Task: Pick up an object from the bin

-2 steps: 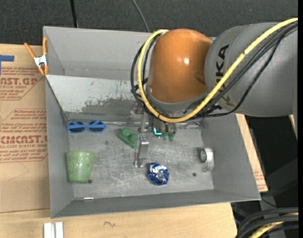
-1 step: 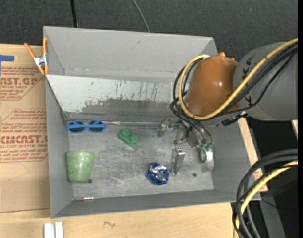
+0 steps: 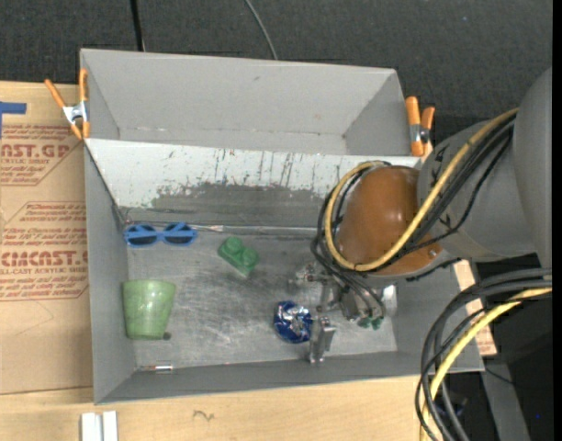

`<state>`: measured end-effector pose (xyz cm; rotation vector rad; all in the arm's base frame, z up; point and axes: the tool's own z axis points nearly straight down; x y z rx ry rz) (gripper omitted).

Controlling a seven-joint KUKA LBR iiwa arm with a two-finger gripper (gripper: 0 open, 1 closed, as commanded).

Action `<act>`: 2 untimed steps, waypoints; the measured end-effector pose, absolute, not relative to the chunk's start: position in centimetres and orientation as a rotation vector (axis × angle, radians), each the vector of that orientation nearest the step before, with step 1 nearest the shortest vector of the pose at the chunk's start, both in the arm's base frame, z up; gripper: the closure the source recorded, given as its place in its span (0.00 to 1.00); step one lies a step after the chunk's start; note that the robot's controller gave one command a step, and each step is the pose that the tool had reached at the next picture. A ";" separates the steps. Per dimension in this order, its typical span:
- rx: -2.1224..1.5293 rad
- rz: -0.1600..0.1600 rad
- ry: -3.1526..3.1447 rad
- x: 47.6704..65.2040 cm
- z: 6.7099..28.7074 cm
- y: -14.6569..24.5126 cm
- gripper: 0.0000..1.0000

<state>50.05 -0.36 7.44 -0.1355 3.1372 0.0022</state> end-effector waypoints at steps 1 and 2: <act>-0.160 -0.002 3.122 49.4 7.3 1.9 0.00; -0.160 0.002 3.123 49.4 7.3 2.0 1.00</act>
Offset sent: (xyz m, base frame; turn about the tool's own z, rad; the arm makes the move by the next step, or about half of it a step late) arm -0.0108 0.0224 -0.0044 -0.0162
